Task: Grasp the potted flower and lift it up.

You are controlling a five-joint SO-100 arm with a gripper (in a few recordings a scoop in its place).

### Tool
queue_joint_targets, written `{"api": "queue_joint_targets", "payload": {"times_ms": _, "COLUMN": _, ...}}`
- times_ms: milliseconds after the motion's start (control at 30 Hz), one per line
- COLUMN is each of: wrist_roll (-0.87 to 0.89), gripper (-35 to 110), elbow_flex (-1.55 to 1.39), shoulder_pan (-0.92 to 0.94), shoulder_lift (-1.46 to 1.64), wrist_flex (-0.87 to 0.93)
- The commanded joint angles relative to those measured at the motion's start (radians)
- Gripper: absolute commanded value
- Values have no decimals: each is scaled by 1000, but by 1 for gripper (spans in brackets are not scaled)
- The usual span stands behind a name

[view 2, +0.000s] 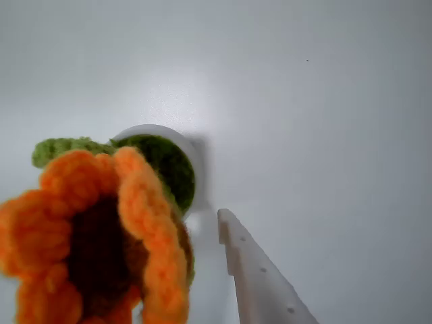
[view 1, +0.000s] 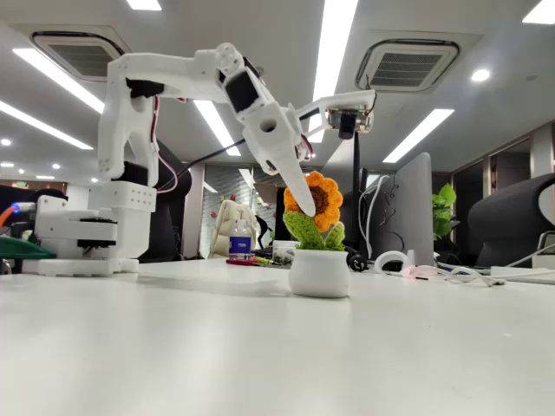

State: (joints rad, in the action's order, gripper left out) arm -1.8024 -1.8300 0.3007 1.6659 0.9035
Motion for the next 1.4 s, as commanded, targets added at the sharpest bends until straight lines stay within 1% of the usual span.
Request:
{"api": "queue_joint_targets", "payload": {"times_ms": 0, "wrist_roll": -5, "gripper": 81, "elbow_flex": 41, "shoulder_pan": 9, "shoulder_lift": 31, "wrist_flex": 11}}
{"api": "queue_joint_targets", "payload": {"times_ms": 100, "wrist_roll": -8, "gripper": 76, "elbow_flex": 41, "shoulder_pan": 9, "shoulder_lift": 31, "wrist_flex": 15}}
{"api": "queue_joint_targets", "payload": {"times_ms": 133, "wrist_roll": -8, "gripper": 70, "elbow_flex": 41, "shoulder_pan": 9, "shoulder_lift": 31, "wrist_flex": 20}}
{"api": "queue_joint_targets", "payload": {"times_ms": 200, "wrist_roll": -6, "gripper": 44, "elbow_flex": 41, "shoulder_pan": 5, "shoulder_lift": 31, "wrist_flex": 31}}
{"api": "queue_joint_targets", "payload": {"times_ms": 233, "wrist_roll": -5, "gripper": 39, "elbow_flex": 41, "shoulder_pan": 3, "shoulder_lift": 31, "wrist_flex": 34}}
{"api": "queue_joint_targets", "payload": {"times_ms": 267, "wrist_roll": -2, "gripper": 37, "elbow_flex": 41, "shoulder_pan": 0, "shoulder_lift": 31, "wrist_flex": 37}}
{"api": "queue_joint_targets", "payload": {"times_ms": 467, "wrist_roll": 2, "gripper": 34, "elbow_flex": 40, "shoulder_pan": -8, "shoulder_lift": 29, "wrist_flex": 41}}
{"api": "queue_joint_targets", "payload": {"times_ms": 567, "wrist_roll": 0, "gripper": 23, "elbow_flex": 40, "shoulder_pan": -12, "shoulder_lift": 29, "wrist_flex": 43}}
{"api": "queue_joint_targets", "payload": {"times_ms": 900, "wrist_roll": -14, "gripper": 0, "elbow_flex": 40, "shoulder_pan": -14, "shoulder_lift": 31, "wrist_flex": 41}}
{"api": "queue_joint_targets", "payload": {"times_ms": 1367, "wrist_roll": -37, "gripper": 0, "elbow_flex": 40, "shoulder_pan": -11, "shoulder_lift": 32, "wrist_flex": 40}}
